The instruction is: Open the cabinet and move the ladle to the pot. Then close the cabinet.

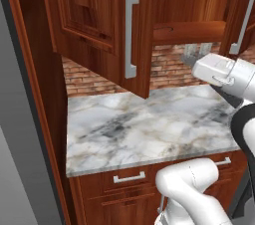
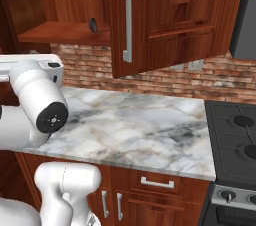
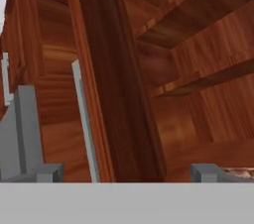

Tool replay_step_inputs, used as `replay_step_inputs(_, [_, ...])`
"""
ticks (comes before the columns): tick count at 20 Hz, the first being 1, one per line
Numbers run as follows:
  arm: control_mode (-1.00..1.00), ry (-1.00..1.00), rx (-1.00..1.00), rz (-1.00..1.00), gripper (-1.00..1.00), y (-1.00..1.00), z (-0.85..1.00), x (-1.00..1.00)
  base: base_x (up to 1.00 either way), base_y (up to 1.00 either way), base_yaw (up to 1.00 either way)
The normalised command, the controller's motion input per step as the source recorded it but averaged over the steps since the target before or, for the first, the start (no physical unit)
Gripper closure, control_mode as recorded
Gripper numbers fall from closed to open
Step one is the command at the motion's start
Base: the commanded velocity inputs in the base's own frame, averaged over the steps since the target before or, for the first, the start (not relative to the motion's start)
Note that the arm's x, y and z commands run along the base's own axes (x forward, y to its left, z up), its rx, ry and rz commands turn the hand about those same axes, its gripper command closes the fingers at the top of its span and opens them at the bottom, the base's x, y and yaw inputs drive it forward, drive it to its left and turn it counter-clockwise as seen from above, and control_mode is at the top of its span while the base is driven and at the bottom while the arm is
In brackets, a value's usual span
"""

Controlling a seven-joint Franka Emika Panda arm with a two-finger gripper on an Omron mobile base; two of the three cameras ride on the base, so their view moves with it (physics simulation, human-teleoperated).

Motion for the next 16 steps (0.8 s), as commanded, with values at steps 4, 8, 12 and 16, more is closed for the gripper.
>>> replay_step_inputs(4, [-1.0, 0.0, 0.02, 0.01, -1.0, 0.0, 0.0, 0.42, 0.0, 0.0, 0.0])
replay_step_inputs(8, [-1.0, 0.0, 0.02, 0.02, -1.0, 0.0, 0.0, 0.39, 0.0, 0.0, 0.0])
replay_step_inputs(12, [-1.0, 0.02, 0.0, 0.02, -1.0, 0.24, -0.04, 0.32, 0.0, 0.0, 0.0])
replay_step_inputs(16, [-1.0, 0.0, 0.0, 0.03, -1.0, 0.36, -0.01, 0.15, 0.0, 0.0, 0.0])
